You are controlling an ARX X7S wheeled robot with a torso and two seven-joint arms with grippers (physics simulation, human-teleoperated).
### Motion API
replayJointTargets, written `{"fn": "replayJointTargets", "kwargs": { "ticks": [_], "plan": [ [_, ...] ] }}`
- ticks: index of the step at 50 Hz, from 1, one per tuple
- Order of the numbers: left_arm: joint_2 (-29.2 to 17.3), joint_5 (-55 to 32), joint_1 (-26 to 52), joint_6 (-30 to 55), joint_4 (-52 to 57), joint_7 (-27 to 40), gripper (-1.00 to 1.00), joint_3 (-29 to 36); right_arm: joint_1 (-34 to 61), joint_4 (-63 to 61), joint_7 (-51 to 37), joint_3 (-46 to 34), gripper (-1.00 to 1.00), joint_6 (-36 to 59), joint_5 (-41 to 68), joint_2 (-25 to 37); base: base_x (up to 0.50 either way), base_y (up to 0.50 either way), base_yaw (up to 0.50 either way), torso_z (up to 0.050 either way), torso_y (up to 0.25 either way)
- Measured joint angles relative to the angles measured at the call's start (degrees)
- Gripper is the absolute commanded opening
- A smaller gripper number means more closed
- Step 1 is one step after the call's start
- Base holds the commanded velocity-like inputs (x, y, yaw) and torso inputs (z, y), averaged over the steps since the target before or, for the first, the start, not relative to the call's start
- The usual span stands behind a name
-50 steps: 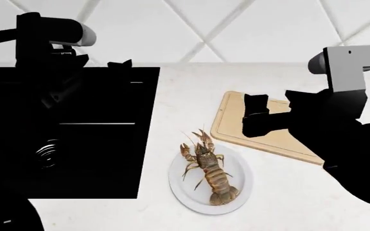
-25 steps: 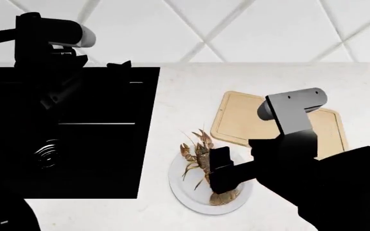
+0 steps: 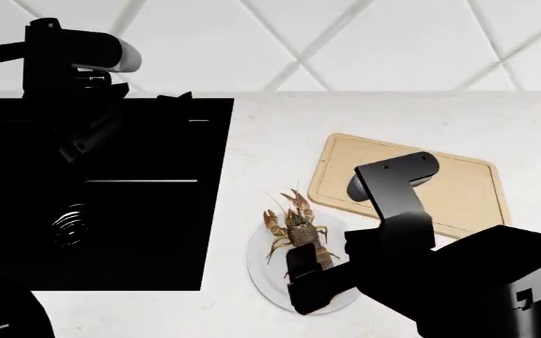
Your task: Pick the lobster from the plate and place it on the cutting board. Then pick the condiment bottle from the cabinet and place it next to the cutting board.
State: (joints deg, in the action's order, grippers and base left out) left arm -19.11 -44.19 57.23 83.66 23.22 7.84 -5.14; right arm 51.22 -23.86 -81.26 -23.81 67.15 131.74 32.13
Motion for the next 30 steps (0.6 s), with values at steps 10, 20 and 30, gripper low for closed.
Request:
{"fn": "replayJointTargets", "kwargs": {
  "ticks": [10, 20, 30],
  "plan": [
    [-0.4, -0.8, -0.1, -0.2, -0.1, 0.5, 1.0, 0.2, -0.1, 0.4, 1.0, -1.4, 1.0, -0.2, -0.5, -0.2, 0.0, 0.0, 0.0, 0.0, 0.0],
    [-0.6, -1.6, -0.2, -0.4, -0.2, 1.2, 1.0, 0.4, 0.0, 2.0, 2.7, -2.4, 1.0, 0.5, -2.5, -0.5, 0.0, 0.0, 0.0, 0.0, 0.0],
    [-1.0, -2.4, -0.3, -0.7, -0.3, 1.7, 1.0, 0.6, -0.2, 3.0, 4.0, -3.2, 1.0, 0.8, -3.8, -0.6, 0.0, 0.0, 0.0, 0.0, 0.0]
  ]
}}
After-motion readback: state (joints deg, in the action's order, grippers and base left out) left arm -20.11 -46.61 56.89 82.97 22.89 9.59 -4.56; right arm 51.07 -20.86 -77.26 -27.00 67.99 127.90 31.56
